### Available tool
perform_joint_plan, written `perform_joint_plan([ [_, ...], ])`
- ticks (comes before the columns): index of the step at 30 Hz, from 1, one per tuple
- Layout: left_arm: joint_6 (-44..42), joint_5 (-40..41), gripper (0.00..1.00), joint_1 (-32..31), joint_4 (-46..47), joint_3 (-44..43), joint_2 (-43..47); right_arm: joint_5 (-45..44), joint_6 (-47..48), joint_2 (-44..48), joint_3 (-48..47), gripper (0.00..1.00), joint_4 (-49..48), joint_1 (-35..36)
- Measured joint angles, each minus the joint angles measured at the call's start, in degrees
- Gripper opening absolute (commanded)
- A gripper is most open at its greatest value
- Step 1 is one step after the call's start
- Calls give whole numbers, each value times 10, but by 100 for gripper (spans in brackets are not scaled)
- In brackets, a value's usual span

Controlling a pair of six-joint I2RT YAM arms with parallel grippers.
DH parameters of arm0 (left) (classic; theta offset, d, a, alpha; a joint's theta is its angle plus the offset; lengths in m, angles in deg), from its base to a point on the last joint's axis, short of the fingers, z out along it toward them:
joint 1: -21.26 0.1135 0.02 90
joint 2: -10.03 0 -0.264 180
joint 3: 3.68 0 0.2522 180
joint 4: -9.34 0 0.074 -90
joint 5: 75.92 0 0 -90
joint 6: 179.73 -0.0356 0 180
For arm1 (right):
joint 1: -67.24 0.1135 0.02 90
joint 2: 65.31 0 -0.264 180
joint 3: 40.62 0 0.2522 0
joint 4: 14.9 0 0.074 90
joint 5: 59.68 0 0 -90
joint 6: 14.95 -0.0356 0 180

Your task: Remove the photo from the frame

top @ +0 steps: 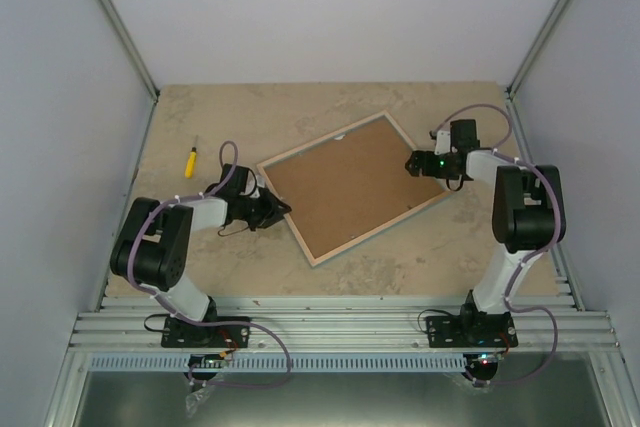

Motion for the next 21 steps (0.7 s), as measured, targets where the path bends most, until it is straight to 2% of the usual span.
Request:
perform_joint_plan([
  [16,-78,129,58,0,-93,-106,-31,25,-68,139,178,98,-46,3],
  [21,-92,170,64,-2,-112,-118,-26,29,-91,191,230,98,-43,11],
])
